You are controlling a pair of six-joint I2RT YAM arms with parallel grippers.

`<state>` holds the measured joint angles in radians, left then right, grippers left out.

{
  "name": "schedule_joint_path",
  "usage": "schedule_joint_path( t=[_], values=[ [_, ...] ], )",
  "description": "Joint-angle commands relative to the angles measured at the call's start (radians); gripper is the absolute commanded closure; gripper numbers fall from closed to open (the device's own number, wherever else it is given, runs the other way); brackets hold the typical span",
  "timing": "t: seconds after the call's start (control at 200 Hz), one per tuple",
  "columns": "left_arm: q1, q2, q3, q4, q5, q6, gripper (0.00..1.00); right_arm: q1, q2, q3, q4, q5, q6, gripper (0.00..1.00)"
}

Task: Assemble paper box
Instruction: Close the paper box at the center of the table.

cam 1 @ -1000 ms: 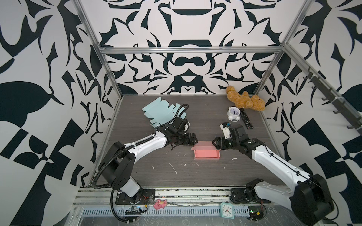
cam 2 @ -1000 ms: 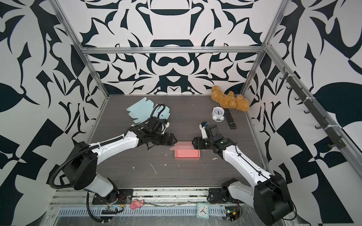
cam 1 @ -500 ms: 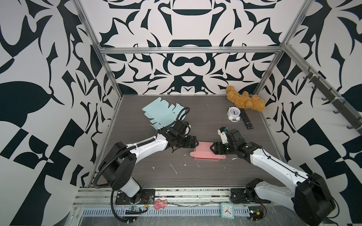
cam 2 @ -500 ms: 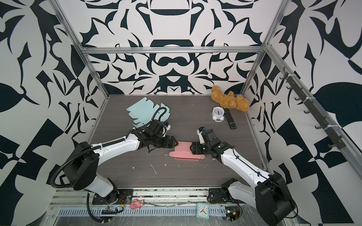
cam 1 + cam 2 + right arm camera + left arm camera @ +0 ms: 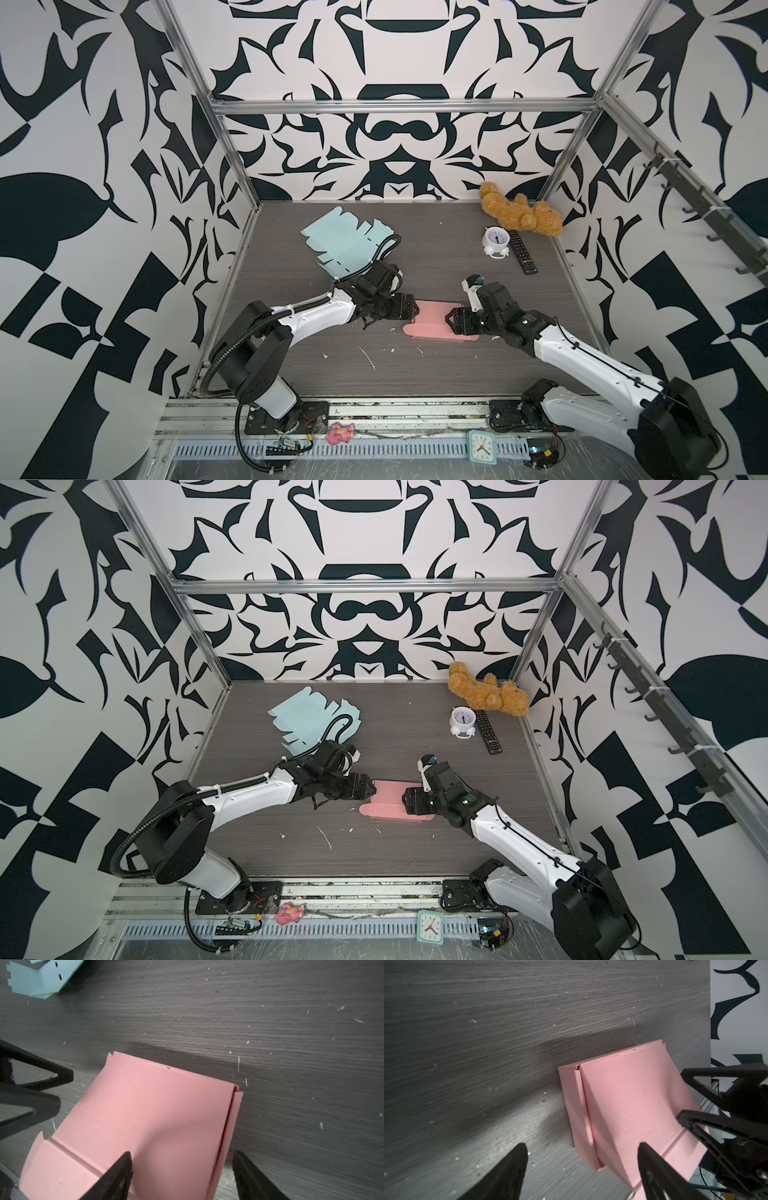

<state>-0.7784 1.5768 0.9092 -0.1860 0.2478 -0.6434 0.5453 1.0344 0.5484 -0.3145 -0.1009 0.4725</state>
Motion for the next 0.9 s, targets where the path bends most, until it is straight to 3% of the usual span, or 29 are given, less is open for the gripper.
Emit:
schedule_joint_path(
  t=[0.0,0.895],
  values=[
    [-0.004,0.010,-0.016,0.010,0.003,-0.012,0.14,0.004,-0.006,-0.001,-0.012,0.024,0.016,0.21],
    [-0.010,0.061,-0.030,0.048,0.019,-0.026,0.20,0.008,-0.008,-0.057,-0.031,0.018,0.050,0.20]
  ],
)
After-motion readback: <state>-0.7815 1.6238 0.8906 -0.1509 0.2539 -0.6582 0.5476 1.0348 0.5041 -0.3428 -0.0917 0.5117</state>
